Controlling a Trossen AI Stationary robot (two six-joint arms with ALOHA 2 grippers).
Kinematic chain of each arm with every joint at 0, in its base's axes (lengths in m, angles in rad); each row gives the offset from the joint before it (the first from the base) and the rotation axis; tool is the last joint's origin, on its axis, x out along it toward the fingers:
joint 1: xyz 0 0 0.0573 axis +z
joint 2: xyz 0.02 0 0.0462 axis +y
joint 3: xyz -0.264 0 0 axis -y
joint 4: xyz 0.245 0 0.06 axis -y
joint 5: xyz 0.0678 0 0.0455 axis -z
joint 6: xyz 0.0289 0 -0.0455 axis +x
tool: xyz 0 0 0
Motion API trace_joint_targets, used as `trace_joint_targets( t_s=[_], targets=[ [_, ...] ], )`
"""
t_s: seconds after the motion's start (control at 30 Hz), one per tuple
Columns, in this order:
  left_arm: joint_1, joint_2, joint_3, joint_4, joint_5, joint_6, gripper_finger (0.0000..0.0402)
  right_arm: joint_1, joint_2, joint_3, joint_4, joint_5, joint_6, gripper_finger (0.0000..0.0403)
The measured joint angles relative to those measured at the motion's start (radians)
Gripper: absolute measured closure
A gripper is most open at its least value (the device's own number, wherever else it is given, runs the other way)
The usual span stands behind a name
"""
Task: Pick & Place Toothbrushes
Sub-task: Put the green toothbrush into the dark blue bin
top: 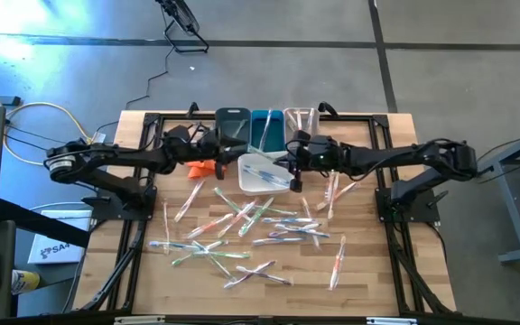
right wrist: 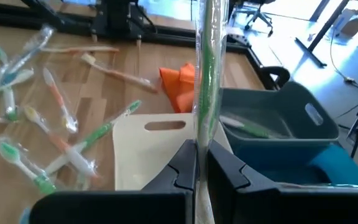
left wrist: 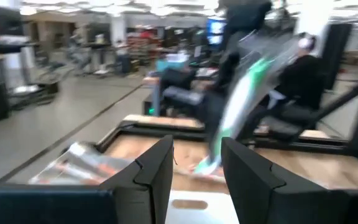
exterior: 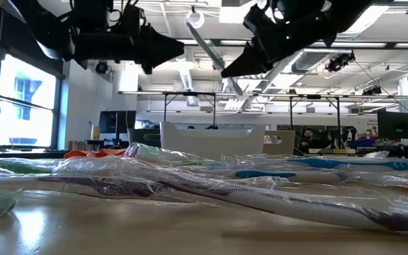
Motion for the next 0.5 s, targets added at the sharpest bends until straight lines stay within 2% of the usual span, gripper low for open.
trace_joint_targets(
  t_s=[0.2,0.5],
  targets=[
    [-0.004,0.051,0.053,-0.005,0.02,0.001,0.0268,0.0,0.034,0.0,0.024,0.018,0.002,0.0394],
    [-0.004,0.109,0.09,-0.007,0.118,0.011,0.0268,0.0,0.034,0.0,0.056,0.023,0.009,0.0394]
  ],
)
